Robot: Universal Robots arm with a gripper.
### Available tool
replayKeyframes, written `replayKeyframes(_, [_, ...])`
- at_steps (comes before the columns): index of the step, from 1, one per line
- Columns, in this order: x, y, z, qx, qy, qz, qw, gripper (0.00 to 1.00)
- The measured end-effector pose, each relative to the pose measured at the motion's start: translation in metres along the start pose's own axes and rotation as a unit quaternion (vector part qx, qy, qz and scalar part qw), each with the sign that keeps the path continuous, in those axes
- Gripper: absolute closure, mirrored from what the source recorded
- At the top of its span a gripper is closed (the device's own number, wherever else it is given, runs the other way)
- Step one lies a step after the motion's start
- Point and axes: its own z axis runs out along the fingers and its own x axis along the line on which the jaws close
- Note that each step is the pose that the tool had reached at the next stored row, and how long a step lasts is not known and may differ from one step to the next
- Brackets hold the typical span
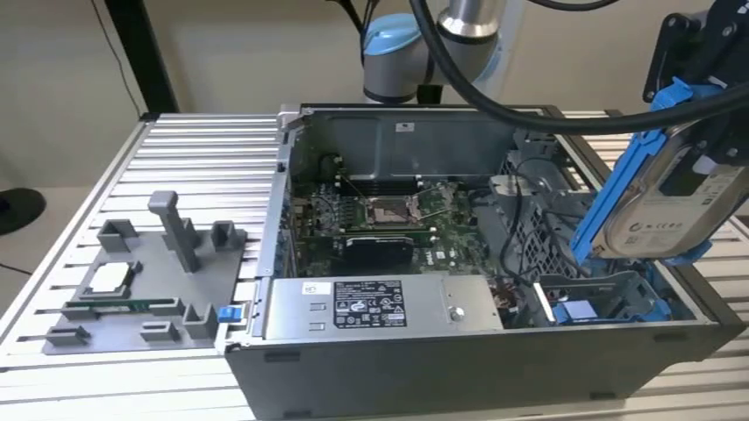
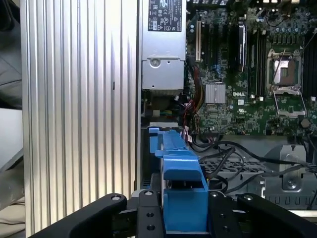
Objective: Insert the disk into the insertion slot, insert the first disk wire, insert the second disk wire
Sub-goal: 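Insert the disk into the insertion slot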
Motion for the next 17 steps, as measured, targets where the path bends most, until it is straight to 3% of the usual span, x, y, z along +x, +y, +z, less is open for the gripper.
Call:
replayKeyframes(11, [0.0000, 0.0000, 0.0017, 0.0001, -0.0001, 0.000, 1.0000, 1.00])
replayKeyframes(17, [0.0001, -0.0003, 0.0094, -0.0005, -0.0002, 0.000, 1.0000, 1.00])
